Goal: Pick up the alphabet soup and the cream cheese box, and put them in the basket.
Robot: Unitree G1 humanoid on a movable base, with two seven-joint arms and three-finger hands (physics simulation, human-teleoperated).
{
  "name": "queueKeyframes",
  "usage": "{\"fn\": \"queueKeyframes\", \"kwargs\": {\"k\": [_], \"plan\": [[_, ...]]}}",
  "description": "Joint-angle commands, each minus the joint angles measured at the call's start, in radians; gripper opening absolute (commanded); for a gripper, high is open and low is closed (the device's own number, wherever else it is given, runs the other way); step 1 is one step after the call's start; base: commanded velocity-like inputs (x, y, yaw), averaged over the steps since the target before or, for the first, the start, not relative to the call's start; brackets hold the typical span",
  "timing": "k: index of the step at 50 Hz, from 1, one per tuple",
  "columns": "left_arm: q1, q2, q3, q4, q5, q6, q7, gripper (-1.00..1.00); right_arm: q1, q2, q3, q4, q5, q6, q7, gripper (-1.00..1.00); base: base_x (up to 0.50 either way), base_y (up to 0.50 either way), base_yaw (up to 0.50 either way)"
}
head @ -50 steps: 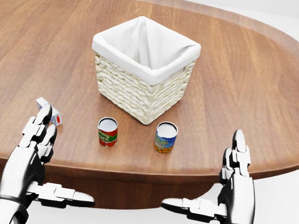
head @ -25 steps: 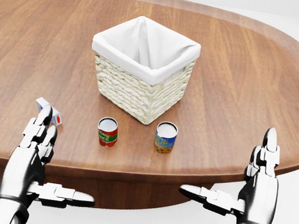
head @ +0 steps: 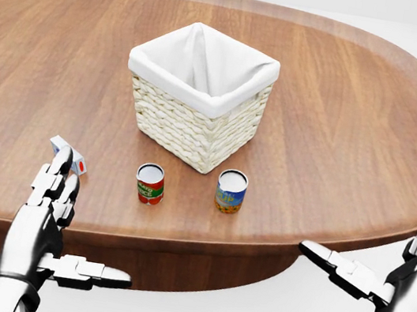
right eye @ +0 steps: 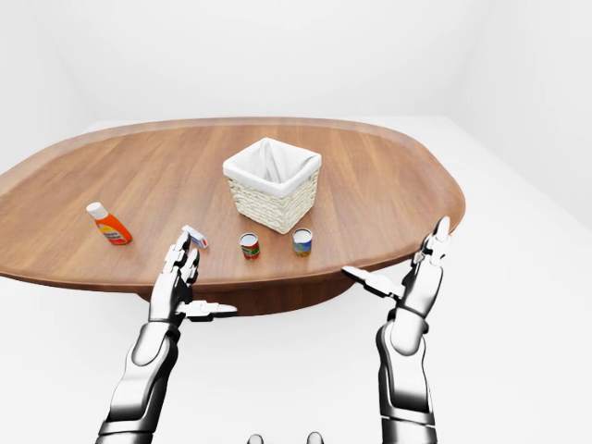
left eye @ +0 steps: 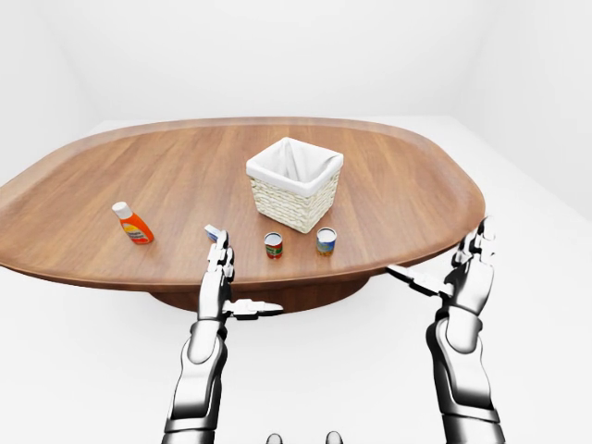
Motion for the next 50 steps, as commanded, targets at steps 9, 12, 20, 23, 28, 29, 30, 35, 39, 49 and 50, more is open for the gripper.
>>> {"fn": "queueKeyframes", "kwargs": {"k": [9, 12, 20, 23, 28, 29, 30, 35, 39, 49, 50], "plan": [[0.001, 0.0, 0.001, 0.001, 0.0, -0.004, -0.001, 1.0, 0.021, -0.004, -0.067, -0.066, -0.032, 0.0, -0.149, 1.0, 0.0, 0.0, 0.0], [0.0, 0.0, 0.001, 0.003, 0.001, -0.006, -0.001, 1.0, 0.025, -0.006, -0.079, -0.078, -0.038, 0.0, -0.162, 1.0, 0.0, 0.0, 0.0], [0.001, 0.0, 0.0, 0.002, 0.001, -0.004, -0.001, 1.0, 0.045, 0.0, -0.115, -0.13, -0.056, 0.0, -0.162, 1.0, 0.0, 0.0, 0.0], [-0.002, 0.0, 0.001, 0.008, 0.001, -0.007, 0.0, 1.0, 0.045, -0.002, -0.122, -0.13, -0.053, 0.0, -0.162, 1.0, 0.0, 0.0, 0.0], [-0.002, 0.0, 0.0, 0.006, 0.001, -0.004, 0.001, 1.0, 0.043, -0.005, -0.162, -0.136, -0.056, 0.0, -0.162, 1.0, 0.0, 0.0, 0.0], [0.0, -0.001, -0.001, -0.002, 0.001, 0.002, 0.002, 1.0, 0.043, -0.004, -0.17, -0.143, -0.057, 0.0, -0.162, 1.0, 0.0, 0.0, 0.0], [-0.005, 0.0, 0.002, 0.014, -0.001, -0.007, 0.001, 1.0, 0.035, -0.003, -0.192, -0.13, -0.063, 0.0, -0.162, 1.0, 0.0, 0.0, 0.0], [-0.008, 0.001, 0.002, 0.02, -0.002, -0.007, 0.0, 1.0, 0.023, -0.02, -0.231, -0.124, -0.044, 0.0, -0.162, 1.0, 0.0, 0.0, 0.0], [-0.007, 0.002, 0.003, 0.018, -0.002, -0.004, 0.0, 1.0, 0.028, -0.022, -0.225, -0.135, -0.045, 0.0, -0.162, 1.0, 0.0, 0.0, 0.0], [-0.003, 0.001, 0.001, 0.008, -0.002, 0.002, 0.0, 1.0, 0.03, -0.021, -0.231, -0.156, -0.009, 0.004, -0.162, 1.0, 0.0, 0.0, 0.0], [-0.004, 0.001, 0.002, 0.012, -0.002, -0.001, 0.0, 1.0, 0.028, -0.021, -0.233, -0.148, -0.009, 0.0, -0.162, 1.0, 0.0, 0.0, 0.0]]}}
